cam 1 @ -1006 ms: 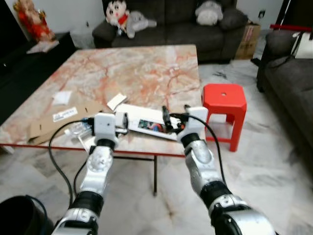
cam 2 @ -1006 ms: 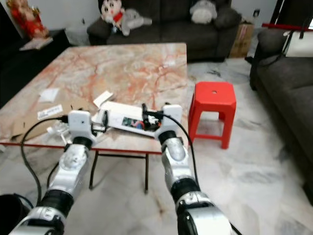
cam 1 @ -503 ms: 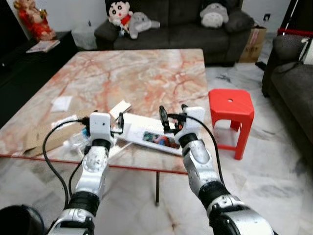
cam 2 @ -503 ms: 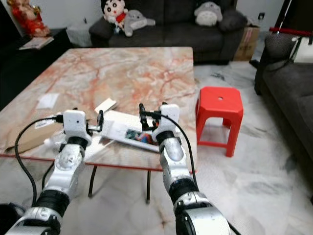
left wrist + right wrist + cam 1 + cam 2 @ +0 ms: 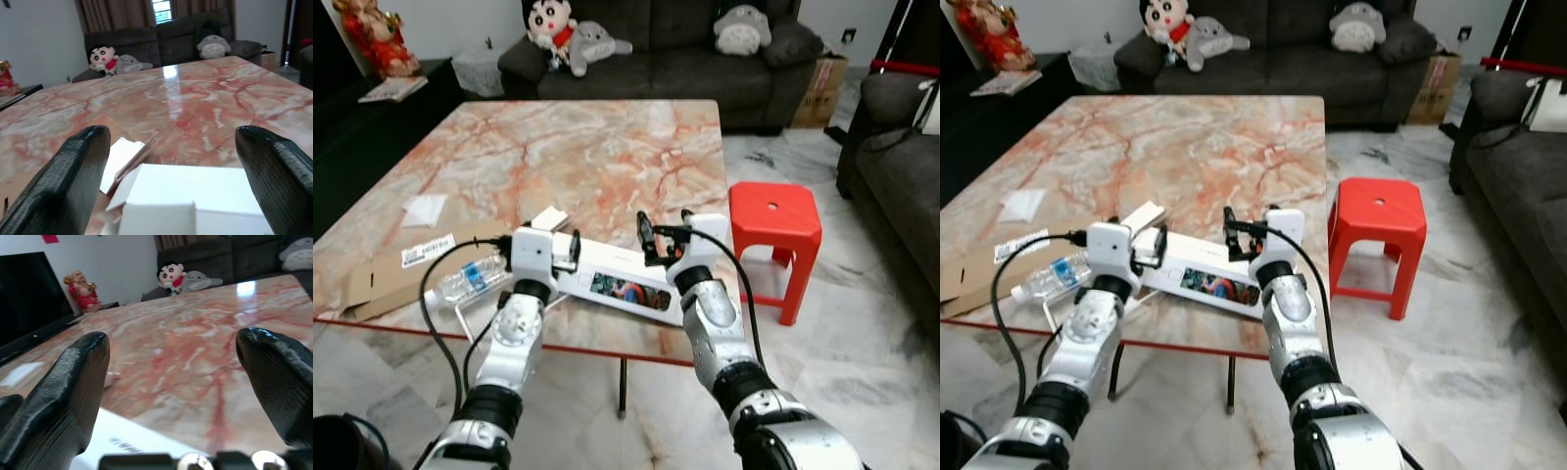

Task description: Picking trash to rubbish bin

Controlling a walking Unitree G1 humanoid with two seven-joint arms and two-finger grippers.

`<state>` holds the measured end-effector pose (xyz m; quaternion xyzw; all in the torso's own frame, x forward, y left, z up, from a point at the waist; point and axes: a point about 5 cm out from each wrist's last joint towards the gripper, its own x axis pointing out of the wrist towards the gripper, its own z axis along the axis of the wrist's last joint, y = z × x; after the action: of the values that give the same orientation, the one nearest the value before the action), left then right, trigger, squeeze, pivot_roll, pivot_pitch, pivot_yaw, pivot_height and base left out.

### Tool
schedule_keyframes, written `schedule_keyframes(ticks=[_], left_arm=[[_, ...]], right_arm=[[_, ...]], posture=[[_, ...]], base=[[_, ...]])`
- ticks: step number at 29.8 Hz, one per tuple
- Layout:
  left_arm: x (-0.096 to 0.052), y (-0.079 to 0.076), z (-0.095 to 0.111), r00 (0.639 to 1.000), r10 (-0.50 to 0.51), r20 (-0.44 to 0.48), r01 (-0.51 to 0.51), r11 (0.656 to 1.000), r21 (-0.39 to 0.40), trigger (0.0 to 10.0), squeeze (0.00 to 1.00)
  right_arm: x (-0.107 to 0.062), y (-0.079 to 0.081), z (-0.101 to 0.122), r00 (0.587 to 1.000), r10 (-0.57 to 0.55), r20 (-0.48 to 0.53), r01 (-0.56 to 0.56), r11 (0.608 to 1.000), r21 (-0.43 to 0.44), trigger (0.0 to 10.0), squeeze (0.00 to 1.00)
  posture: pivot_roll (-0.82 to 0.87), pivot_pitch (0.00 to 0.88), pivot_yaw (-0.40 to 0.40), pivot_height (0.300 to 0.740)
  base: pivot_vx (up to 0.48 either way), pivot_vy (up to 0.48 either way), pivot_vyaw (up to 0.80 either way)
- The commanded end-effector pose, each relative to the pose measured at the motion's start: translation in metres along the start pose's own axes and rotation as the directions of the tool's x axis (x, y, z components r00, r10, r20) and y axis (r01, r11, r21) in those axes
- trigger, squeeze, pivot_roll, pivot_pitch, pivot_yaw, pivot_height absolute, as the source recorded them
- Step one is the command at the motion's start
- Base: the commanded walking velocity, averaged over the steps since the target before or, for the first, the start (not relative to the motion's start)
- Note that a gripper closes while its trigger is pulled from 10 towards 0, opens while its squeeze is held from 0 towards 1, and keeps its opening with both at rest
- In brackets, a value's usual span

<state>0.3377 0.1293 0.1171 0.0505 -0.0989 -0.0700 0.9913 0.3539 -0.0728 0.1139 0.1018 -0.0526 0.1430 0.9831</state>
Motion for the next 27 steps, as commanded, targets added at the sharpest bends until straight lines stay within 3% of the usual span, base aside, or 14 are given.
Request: schedule_keyframes(ticks=[1,10,27], left_arm=[[-0.0012,0.0056,-0.0001,1.0,0.006,-0.005,-0.006,1.0,-0.003,10.0,0.0],[0.0013,0.0087,-0.007,0.997,-0.004,-0.073,0.007,0.999,0.045,10.0,0.0],[0.0021,0.01,-0.0059,0.998,0.003,-0.07,-0.001,1.0,0.021,10.0,0.0]], right_arm=[[0.0025,0.004,0.0018,1.0,0.005,0.002,-0.005,1.0,0.011,10.0,0.0],[0.0022,0.005,0.0011,1.0,0.009,0.0,-0.009,1.0,0.013,10.0,0.0],[0.0016,0.0059,-0.0008,1.0,0.013,-0.01,-0.012,1.0,0.014,10.0,0.0]], posture=[[-0.02,0.0,0.058,0.74],[-0.02,0.0,0.059,0.74],[-0.02,0.0,0.057,0.74]], base=[[0.0,0.0,0.0],[0.0,0.0,0.0],[0.0,0.0,0.0]])
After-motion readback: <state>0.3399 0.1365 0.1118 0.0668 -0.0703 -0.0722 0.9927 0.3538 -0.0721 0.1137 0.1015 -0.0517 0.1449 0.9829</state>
